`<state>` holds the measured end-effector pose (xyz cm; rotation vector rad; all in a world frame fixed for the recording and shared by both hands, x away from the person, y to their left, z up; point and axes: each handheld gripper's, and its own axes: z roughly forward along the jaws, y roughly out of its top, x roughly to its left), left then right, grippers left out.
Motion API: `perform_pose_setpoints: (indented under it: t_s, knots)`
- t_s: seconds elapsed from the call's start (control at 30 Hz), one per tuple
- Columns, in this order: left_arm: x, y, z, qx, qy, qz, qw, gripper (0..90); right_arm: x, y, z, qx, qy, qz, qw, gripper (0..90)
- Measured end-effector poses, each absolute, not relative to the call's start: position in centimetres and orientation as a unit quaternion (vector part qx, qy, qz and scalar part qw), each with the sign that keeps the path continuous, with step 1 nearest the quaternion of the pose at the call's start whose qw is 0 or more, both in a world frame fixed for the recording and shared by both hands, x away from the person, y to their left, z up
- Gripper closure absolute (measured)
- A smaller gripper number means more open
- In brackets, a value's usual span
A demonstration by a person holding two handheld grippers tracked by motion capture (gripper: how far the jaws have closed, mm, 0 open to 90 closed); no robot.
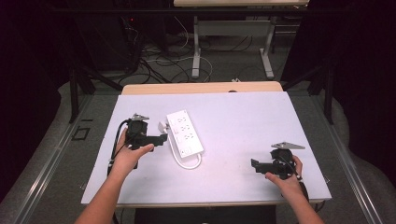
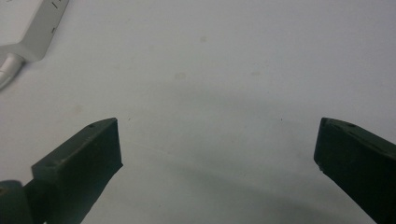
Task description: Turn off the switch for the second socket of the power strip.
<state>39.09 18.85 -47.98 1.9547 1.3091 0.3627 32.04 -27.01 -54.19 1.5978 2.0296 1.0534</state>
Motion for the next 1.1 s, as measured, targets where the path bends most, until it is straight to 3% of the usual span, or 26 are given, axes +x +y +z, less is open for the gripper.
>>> perform_pose_setpoints:
  t_s: [0.23,1.1]
  knots:
    - [38.4,19.9,-48.3,0.753,0.516,0.141,0.383,0.3,32.0,-27.0,-54.2,0.564,0.717,0.371,0.174,0.1]
    - [36.1,22.8,-50.4,0.729,0.530,0.155,0.404,0.4,32.0,-26.9,-54.1,0.564,0.716,0.371,0.176,0.2]
